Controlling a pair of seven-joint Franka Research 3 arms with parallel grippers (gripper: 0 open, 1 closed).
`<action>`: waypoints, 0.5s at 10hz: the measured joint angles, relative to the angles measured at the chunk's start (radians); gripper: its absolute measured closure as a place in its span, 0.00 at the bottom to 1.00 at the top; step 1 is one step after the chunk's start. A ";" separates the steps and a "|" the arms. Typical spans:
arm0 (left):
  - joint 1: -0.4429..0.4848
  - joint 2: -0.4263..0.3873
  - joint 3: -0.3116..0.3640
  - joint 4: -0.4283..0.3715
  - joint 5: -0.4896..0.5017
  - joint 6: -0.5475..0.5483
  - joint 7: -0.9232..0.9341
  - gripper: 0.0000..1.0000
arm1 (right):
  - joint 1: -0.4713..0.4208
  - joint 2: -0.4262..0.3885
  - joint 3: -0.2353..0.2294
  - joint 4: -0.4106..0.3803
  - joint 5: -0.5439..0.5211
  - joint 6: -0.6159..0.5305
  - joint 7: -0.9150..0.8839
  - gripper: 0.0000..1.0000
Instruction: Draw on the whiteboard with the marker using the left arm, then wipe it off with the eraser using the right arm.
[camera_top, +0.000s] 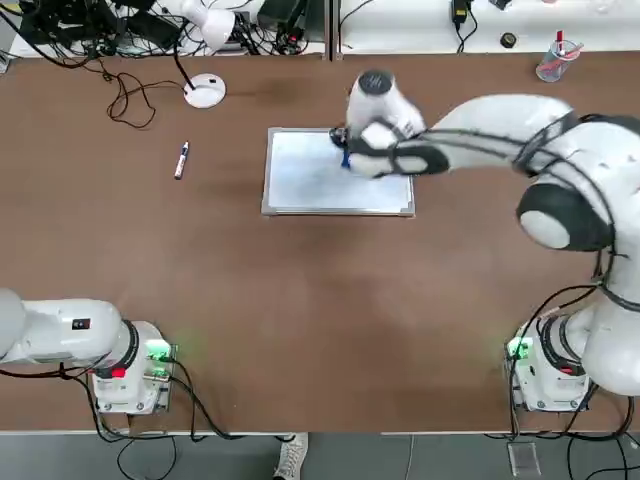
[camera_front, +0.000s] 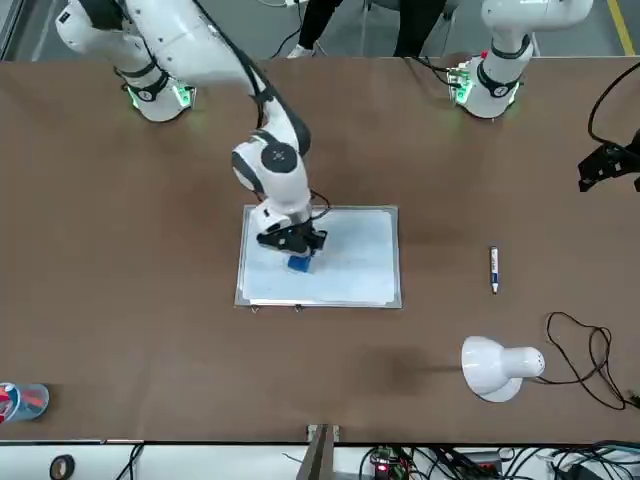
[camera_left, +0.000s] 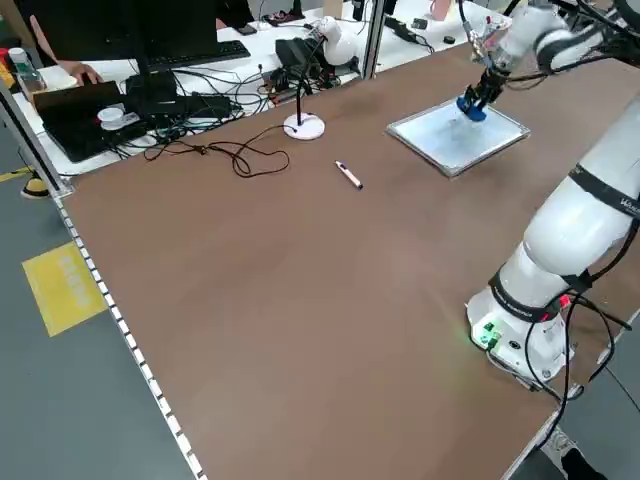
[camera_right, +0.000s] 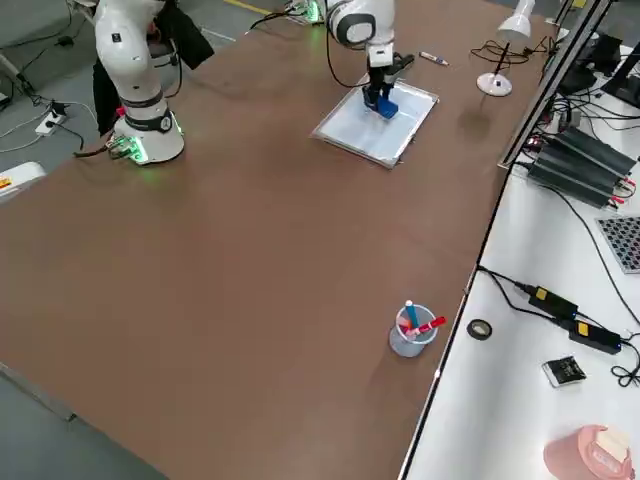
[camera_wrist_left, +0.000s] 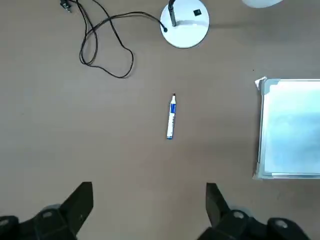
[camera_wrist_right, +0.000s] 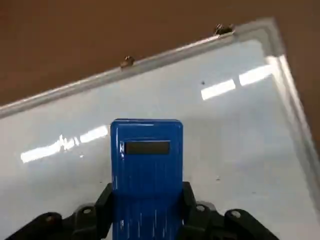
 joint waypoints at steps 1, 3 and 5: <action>0.000 0.000 0.000 0.000 0.000 0.000 0.000 0.00 | -0.018 -0.040 0.000 -0.009 0.000 -0.049 -0.039 0.44; 0.000 0.000 0.000 0.000 0.000 0.000 0.000 0.00 | -0.034 -0.092 0.000 -0.061 0.000 -0.066 -0.091 0.44; 0.000 0.000 0.000 0.000 0.000 0.000 0.000 0.00 | -0.038 -0.095 0.000 -0.137 -0.001 0.015 -0.112 0.44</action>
